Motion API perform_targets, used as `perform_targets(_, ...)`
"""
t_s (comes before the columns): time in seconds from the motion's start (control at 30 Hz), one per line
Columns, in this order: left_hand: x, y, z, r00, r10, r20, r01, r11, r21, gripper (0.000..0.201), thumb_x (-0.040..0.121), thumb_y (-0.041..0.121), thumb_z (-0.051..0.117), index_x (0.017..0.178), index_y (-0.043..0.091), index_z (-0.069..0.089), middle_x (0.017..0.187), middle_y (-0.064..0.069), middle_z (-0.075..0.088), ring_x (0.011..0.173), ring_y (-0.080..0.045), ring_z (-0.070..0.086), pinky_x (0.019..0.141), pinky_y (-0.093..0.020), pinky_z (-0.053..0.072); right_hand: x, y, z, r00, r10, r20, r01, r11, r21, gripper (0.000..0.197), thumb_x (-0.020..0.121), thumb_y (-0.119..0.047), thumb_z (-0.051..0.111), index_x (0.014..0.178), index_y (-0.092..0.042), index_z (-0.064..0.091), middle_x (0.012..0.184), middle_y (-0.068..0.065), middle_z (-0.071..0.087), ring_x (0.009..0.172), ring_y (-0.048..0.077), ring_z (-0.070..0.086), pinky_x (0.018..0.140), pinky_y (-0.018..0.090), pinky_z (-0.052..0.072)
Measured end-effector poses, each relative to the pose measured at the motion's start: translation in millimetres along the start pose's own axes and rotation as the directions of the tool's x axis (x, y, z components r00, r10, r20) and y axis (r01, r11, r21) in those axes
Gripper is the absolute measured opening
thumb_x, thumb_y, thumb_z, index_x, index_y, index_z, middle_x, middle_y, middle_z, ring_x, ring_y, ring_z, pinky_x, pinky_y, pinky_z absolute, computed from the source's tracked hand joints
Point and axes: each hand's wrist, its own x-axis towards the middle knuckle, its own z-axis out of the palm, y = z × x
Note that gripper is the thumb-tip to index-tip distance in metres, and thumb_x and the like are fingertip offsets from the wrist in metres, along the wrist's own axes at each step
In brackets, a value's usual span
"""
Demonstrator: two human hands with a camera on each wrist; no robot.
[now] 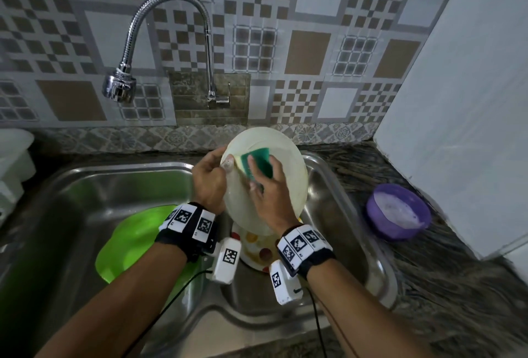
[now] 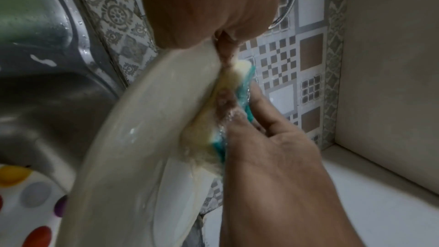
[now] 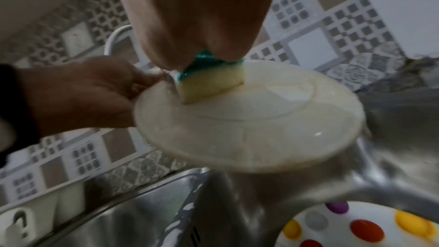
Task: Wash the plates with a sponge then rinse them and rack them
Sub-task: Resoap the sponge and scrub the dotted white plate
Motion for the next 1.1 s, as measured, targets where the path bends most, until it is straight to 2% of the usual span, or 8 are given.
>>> perform_targets(0.1, 8, 12, -1, 0.999, -0.022, -0.048, 0.020, 0.999, -0.031, 0.024, 0.083, -0.006, 0.061, 0.107, -0.001, 0.064, 0.095, -0.015, 0.071, 0.085, -0.032, 0.069, 0.072, -0.044, 0.059, -3, -10, -1, 0.987, -0.137, 0.082, 0.142, 0.988, -0.059, 0.055, 0.087, -0.004, 0.056, 0.137, -0.025, 0.046, 0.144, 0.018, 0.032, 0.129, 0.033, 0.036, 0.113, 0.031, 0.027)
perform_targets(0.17, 13, 23, -3, 0.996, 0.001, -0.086, -0.001, 1.000, -0.008, 0.016, 0.086, 0.002, 0.061, 0.099, 0.007, 0.069, 0.095, -0.015, 0.070, 0.087, -0.033, 0.068, 0.076, -0.047, 0.058, -10, -12, -4, 0.961, -0.226, 0.157, 0.238, 0.969, -0.060, 0.058, 0.083, 0.003, 0.056, 0.135, -0.024, 0.048, 0.143, 0.019, 0.035, 0.127, 0.033, 0.038, 0.112, 0.030, 0.026)
perform_targets(0.3, 21, 44, -15, 0.982, 0.047, -0.183, -0.044, 0.999, 0.022, 0.012, 0.085, 0.007, 0.063, 0.093, 0.014, 0.069, 0.090, -0.006, 0.069, 0.078, -0.020, 0.066, 0.064, -0.031, 0.058, -21, -1, -5, 0.896, -0.355, 0.265, 0.398, 0.908, -0.131, 0.069, 0.080, 0.006, 0.065, 0.136, -0.029, 0.046, 0.142, 0.013, 0.035, 0.128, 0.029, 0.038, 0.110, 0.034, 0.036)
perform_targets(0.53, 22, 58, -46, 0.966, 0.025, -0.256, -0.031, 0.999, -0.018, 0.022, 0.086, 0.008, 0.065, 0.108, 0.007, 0.066, 0.091, -0.006, 0.071, 0.070, -0.014, 0.068, 0.060, -0.026, 0.056, 13, 6, -30, 0.968, -0.208, 0.141, 0.233, 0.954, -0.190, 0.047, 0.088, -0.011, 0.059, 0.133, -0.021, 0.049, 0.143, 0.025, 0.036, 0.129, 0.039, 0.040, 0.105, 0.047, 0.041)
perform_targets(0.67, 15, 58, -61, 0.968, 0.016, -0.249, -0.030, 0.998, -0.055, 0.024, 0.085, 0.007, 0.065, 0.109, 0.006, 0.067, 0.104, -0.015, 0.070, 0.082, -0.022, 0.068, 0.067, -0.031, 0.058, 39, 26, -36, 0.998, -0.054, 0.012, 0.055, 0.973, -0.226, 0.045, 0.092, -0.020, 0.056, 0.136, -0.023, 0.045, 0.146, 0.019, 0.030, 0.133, 0.035, 0.035, 0.108, 0.046, 0.039)
perform_targets(0.8, 13, 62, -73, 0.944, 0.033, -0.328, -0.065, 0.994, -0.085, 0.023, 0.085, 0.009, 0.066, 0.107, 0.005, 0.067, 0.105, -0.019, 0.069, 0.080, -0.022, 0.067, 0.068, -0.032, 0.059, 20, 24, -18, 0.985, 0.094, -0.148, -0.108, 0.990, -0.090, 0.046, 0.093, -0.025, 0.054, 0.137, -0.020, 0.044, 0.143, 0.017, 0.031, 0.131, 0.028, 0.035, 0.111, 0.037, 0.034)
perform_targets(0.93, 7, 64, -88, 0.905, 0.045, -0.424, -0.098, 0.990, -0.105, 0.025, 0.087, 0.011, 0.064, 0.111, 0.006, 0.066, 0.109, -0.019, 0.068, 0.089, -0.026, 0.066, 0.076, -0.039, 0.060, -15, -2, 18, 0.993, 0.030, -0.117, -0.026, 0.999, 0.032, 0.048, 0.092, -0.021, 0.058, 0.137, -0.026, 0.043, 0.144, 0.014, 0.029, 0.127, 0.014, 0.032, 0.109, 0.030, 0.034)
perform_targets(1.1, 3, 63, -109, 0.844, 0.124, -0.521, -0.166, 0.986, -0.035, 0.027, 0.084, 0.010, 0.066, 0.111, 0.005, 0.066, 0.104, -0.019, 0.069, 0.082, -0.020, 0.067, 0.080, -0.040, 0.058, -36, -45, 75, 0.982, -0.168, 0.092, 0.160, 0.983, 0.089, 0.064, 0.083, -0.002, 0.064, 0.137, -0.029, 0.042, 0.143, 0.017, 0.033, 0.132, 0.030, 0.039, 0.111, 0.042, 0.036)
